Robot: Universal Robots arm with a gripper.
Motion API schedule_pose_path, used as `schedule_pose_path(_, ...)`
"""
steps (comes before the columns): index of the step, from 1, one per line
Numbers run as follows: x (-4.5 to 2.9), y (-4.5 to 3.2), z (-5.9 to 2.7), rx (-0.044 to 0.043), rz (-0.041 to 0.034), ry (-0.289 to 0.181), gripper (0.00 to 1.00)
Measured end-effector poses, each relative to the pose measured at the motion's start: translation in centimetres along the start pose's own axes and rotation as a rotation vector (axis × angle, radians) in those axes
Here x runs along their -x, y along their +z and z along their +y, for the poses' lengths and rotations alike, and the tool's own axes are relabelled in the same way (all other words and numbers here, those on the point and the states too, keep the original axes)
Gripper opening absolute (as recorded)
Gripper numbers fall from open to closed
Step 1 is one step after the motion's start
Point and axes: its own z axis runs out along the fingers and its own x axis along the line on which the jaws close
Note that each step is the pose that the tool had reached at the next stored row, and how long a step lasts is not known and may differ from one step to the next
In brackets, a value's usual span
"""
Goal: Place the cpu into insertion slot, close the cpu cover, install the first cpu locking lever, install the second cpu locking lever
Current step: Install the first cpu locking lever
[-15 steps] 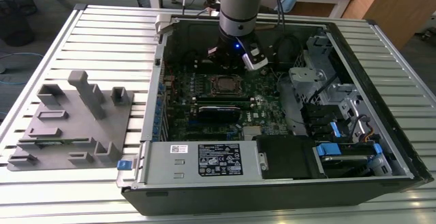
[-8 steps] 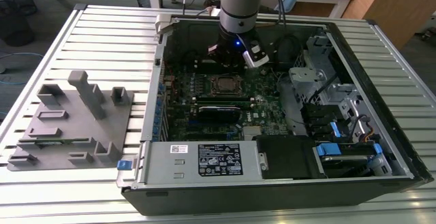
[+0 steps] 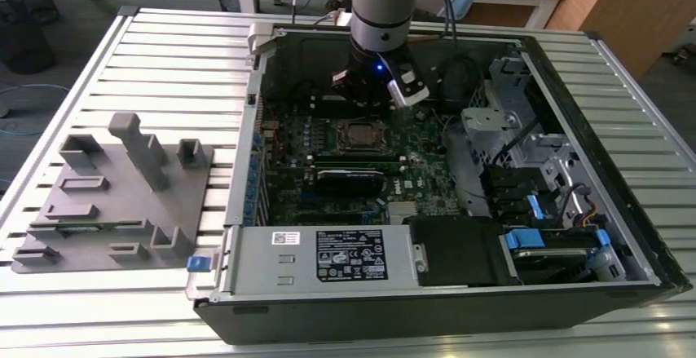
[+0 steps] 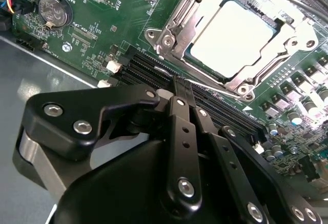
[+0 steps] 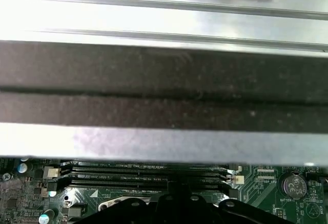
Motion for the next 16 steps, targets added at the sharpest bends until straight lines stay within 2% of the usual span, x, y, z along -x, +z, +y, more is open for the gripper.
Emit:
schedule_pose_path(7,-0.03,0.07,0.18,-0.0013,-0.0053,-0.001,0.11)
schedule_pose_path(16,-0.10,0.28,0.14,-0.0386,-0.0080,-0.004,0.11)
